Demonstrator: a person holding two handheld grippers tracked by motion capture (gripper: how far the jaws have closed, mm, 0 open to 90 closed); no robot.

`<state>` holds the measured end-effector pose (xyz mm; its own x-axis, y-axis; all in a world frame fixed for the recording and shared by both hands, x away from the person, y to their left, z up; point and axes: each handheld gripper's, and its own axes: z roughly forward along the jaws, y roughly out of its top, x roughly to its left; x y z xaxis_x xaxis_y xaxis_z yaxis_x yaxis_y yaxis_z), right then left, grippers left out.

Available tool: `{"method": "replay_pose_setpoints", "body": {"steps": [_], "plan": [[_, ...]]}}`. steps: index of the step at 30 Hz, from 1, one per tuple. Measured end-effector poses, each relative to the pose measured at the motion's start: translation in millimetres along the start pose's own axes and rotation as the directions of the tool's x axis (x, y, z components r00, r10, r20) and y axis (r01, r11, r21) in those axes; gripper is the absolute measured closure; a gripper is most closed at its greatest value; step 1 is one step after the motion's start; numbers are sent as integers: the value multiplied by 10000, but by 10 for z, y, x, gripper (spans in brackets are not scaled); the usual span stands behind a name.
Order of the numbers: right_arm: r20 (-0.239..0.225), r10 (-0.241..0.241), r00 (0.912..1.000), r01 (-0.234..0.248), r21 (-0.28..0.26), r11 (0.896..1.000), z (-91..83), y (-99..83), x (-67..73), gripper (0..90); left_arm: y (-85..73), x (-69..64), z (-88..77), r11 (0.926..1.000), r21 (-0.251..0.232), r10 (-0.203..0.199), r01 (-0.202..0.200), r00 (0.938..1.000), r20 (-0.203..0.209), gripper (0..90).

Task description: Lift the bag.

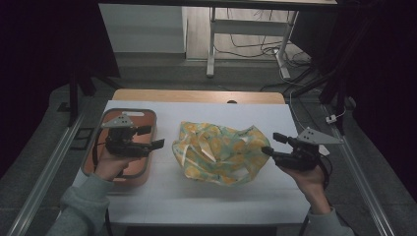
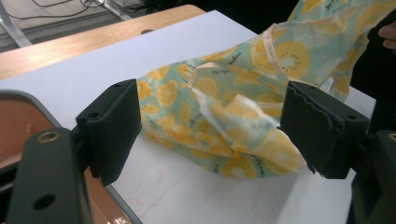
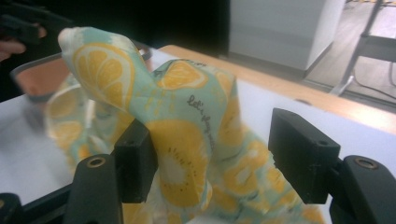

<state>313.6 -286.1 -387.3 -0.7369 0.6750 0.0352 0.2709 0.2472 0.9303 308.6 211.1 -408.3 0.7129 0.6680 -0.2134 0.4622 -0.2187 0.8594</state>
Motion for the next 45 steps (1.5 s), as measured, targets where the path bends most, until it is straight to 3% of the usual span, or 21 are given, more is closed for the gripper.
{"method": "replay_pose_setpoints", "body": {"steps": [6,12,17,23,27,29,34,41,45], "plan": [[-424,95,9991,-87,210,9997,-218,-173,129,348,-104,14,-51,9998,96,-164,165,9998,-102,209],[-342,258,9991,-243,423,9988,-385,-367,117,350,-194,39,-91,9994,203,-282,287,9994,-221,211],[-29,264,9996,-259,1084,9938,-465,-530,63,355,-246,56,-130,9991,205,-377,383,9989,-284,212],[286,768,9966,-799,1293,9884,-649,-796,-4,359,-274,77,-148,9989,196,-420,427,9986,-327,214],[479,711,9963,-776,1511,9855,-761,-873,-5,364,-277,69,-145,9990,201,-395,401,9987,-315,214],[630,848,9944,-928,1374,9862,-785,-874,-39,366,-274,72,-136,9989,200,-409,415,9987,-310,214],[810,763,9938,-864,1300,9877,-717,-779,-109,367,-276,60,-132,9991,223,-366,373,9988,-321,214],[1034,707,9921,-804,929,9924,-376,-595,-266,373,-302,53,-117,9989,329,-328,340,9989,-349,215],[1057,462,9933,-570,1018,9932,-186,-528,-284,374,-335,34,-112,9986,423,-293,310,9987,-409,217]]}}
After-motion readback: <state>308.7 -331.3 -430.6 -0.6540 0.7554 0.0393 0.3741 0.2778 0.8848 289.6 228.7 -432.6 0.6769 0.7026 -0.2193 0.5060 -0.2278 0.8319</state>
